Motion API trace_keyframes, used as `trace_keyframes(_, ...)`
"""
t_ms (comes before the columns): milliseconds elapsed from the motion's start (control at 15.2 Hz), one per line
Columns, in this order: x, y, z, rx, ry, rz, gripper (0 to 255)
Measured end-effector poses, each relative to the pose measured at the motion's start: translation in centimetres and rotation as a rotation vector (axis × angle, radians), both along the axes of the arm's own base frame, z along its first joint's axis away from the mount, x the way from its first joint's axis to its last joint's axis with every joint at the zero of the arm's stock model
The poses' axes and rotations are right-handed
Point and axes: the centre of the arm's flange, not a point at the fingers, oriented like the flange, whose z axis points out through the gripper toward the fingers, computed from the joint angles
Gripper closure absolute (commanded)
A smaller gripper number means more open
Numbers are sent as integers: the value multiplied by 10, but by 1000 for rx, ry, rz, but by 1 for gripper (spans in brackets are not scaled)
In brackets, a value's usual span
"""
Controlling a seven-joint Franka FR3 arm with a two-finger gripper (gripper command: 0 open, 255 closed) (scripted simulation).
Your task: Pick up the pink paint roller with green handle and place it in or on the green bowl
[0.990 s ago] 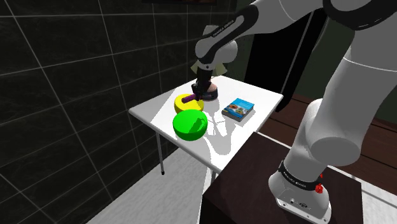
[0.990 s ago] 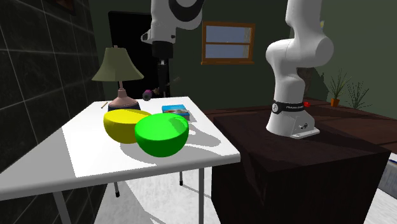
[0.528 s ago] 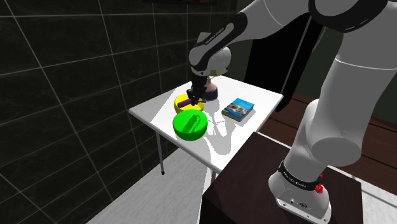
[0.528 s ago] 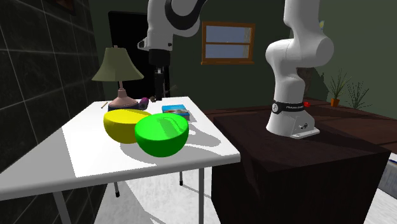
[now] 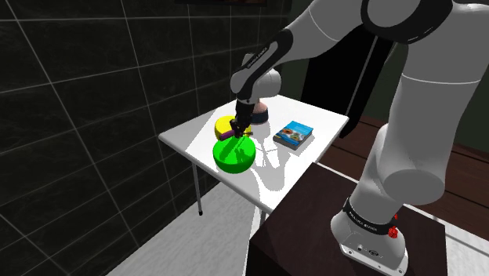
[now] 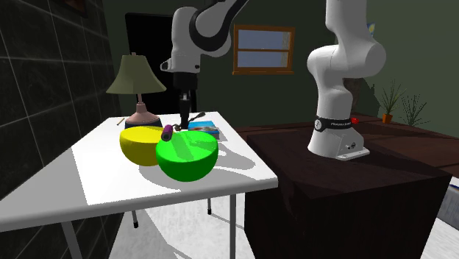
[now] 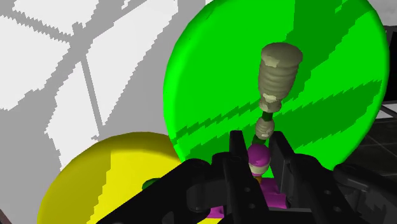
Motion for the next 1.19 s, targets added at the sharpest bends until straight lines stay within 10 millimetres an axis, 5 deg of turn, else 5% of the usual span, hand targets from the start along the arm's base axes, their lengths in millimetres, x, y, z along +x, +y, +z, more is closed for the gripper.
trace_keyframes(462,0,0,-5,0,-1,0,255)
trace_keyframes(528,0,0,-5,0,-1,0,0)
trace_keyframes(924,0,0,-5,0,-1,0,0)
trace_keyframes(1188,-3,-5,34,0,-2,0,0)
